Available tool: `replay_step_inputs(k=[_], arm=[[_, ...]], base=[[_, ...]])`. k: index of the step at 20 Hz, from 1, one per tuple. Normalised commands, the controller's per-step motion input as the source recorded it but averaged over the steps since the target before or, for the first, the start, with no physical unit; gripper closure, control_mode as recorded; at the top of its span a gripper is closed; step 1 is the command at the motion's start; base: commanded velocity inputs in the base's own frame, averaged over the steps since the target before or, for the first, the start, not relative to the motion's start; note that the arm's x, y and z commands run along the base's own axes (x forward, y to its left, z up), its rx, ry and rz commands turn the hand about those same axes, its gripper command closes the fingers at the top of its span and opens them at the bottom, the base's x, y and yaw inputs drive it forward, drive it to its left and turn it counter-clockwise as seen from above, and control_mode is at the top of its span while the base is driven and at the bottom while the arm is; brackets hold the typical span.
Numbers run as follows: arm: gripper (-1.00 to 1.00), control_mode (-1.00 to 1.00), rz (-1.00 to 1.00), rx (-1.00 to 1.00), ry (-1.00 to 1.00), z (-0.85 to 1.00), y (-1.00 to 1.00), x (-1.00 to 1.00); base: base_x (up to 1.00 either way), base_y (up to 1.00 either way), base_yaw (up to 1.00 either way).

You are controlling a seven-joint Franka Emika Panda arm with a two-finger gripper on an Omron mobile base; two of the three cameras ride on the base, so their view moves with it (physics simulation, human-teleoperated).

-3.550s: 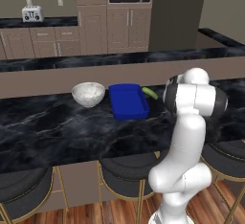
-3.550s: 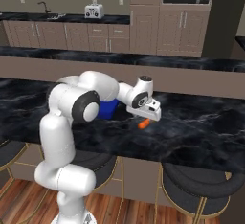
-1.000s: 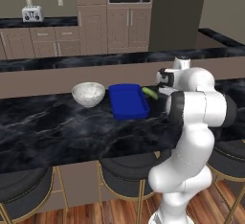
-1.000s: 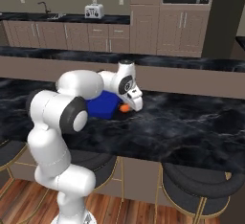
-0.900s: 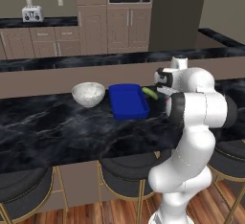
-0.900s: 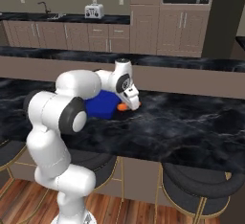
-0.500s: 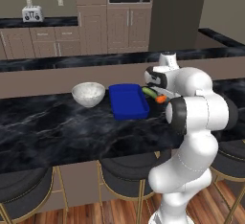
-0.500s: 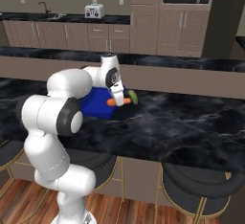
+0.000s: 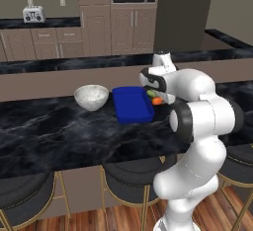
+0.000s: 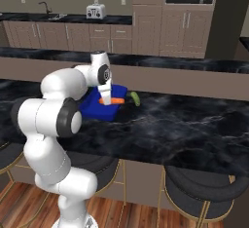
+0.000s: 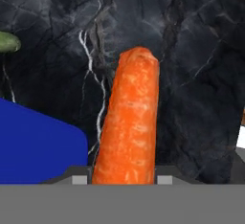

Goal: Place the two vegetables and bowl onto the tray for setting up a vegetable dip station.

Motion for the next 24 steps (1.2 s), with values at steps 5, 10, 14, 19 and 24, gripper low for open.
replay_step_inputs(k=[5,10,14,19,24], arm=[[1.00,-1.00,-0.23,0.06,-0.05,0.00,0.27,0.00],[1.00,-1.00,-0.19,0.07,-0.08,0.00,0.14,0.00],[1.00,-1.00,-0.11,0.01,-0.09,0.00,0.31,0.14],[1.00,-1.00,-0.01,0.00,-0.09,0.00,0.42,0.47],[1.00,-1.00,0.00,0.00,-0.06,0.00,0.33,0.34]], base=[[0.00,0.00,0.00],[0.00,0.00,0.00],[0.00,0.00,0.00],[0.00,0.00,0.00],[0.00,0.00,0.00]])
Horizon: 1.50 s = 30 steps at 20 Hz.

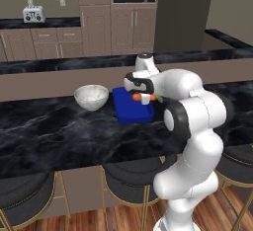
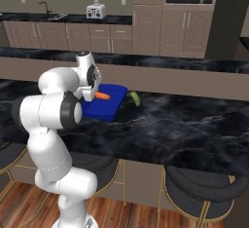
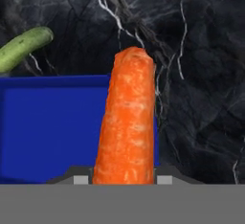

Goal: Place the two vegetables and bowl onto the tray for setting up a vegetable dip station.

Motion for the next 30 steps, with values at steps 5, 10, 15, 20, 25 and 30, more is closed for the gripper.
replay_step_inputs(k=[5,10,15,20,25,30], arm=[[1.00,-1.00,0.00,0.00,-0.01,-0.04,0.06,0.03],[1.00,-1.00,0.00,0.00,0.00,-0.19,0.00,0.00],[1.00,-1.00,0.00,0.00,0.00,-0.24,0.00,0.00],[1.00,-1.00,0.00,0.00,0.00,-0.16,0.01,0.00],[1.00,-1.00,0.00,0.00,0.01,-0.10,0.02,0.00],[1.00,-1.00,0.00,0.00,0.02,-0.07,0.00,0.00]], base=[[0.00,0.00,0.00],[0.00,0.00,0.00],[0.00,0.00,0.00],[0.00,0.00,0.00],[0.00,0.00,0.00],[0.00,0.00,0.00]])
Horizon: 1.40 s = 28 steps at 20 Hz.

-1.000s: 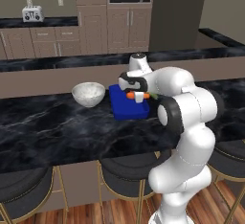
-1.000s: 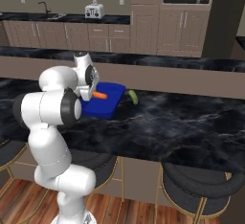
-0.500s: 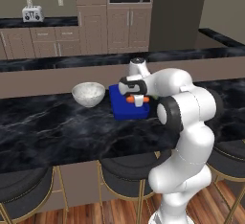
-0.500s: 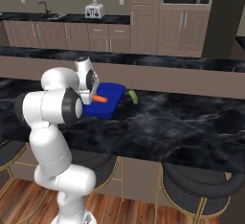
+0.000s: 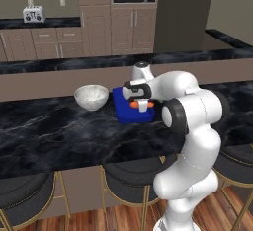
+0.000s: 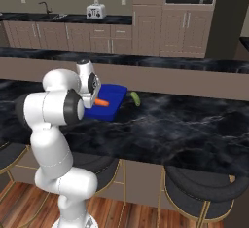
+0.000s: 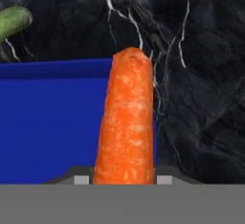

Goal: Place the two vegetables and bowl onto the tray for setting up a vegetable dip station.

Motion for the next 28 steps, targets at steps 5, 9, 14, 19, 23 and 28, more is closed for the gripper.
replay_step_inputs(k=[5,9,14,19,23,28], arm=[[1.00,-1.00,-0.01,0.00,0.04,-0.14,0.03,0.00],[1.00,-1.00,0.00,0.00,0.05,-0.13,0.00,0.00],[1.00,-1.00,0.00,0.00,0.03,-0.12,0.00,0.00],[1.00,-1.00,0.00,0.00,0.03,-0.12,0.00,0.00],[1.00,-1.00,0.00,0.00,0.04,-0.14,0.00,0.00],[1.00,-1.00,0.00,0.00,0.03,-0.11,0.00,0.00]], base=[[0.00,0.00,0.00],[0.00,0.00,0.00],[0.00,0.00,0.00],[0.00,0.00,0.00],[0.00,0.00,0.00],[0.00,0.00,0.00]])
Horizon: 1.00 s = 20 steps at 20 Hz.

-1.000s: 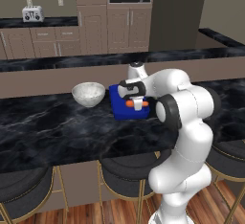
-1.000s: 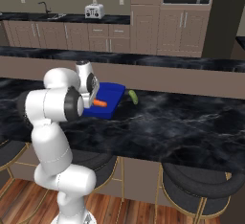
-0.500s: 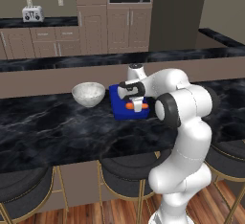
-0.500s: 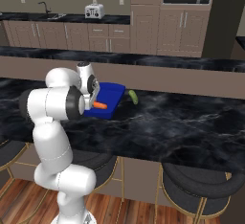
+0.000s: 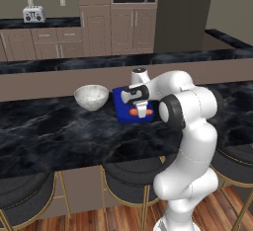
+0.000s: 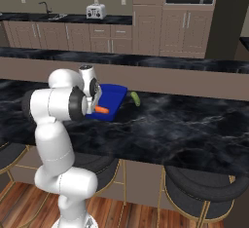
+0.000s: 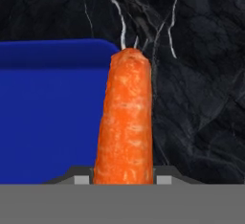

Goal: Place the two vegetables and bowl onto the tray for setting up a vegetable dip station.

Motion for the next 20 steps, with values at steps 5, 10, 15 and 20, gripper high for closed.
replay_step_inputs(k=[5,10,15,20], arm=[[1.00,-1.00,0.00,0.00,0.00,-0.02,0.00,0.23],[1.00,-1.00,0.00,0.00,0.00,-0.01,0.00,0.30],[1.00,-1.00,0.00,0.00,0.00,-0.08,0.00,0.05],[1.00,-1.00,0.00,0.00,0.00,-0.14,0.00,0.00]], base=[[0.00,0.00,0.00],[0.00,0.00,0.00],[0.00,0.00,0.00],[0.00,0.00,0.00]])
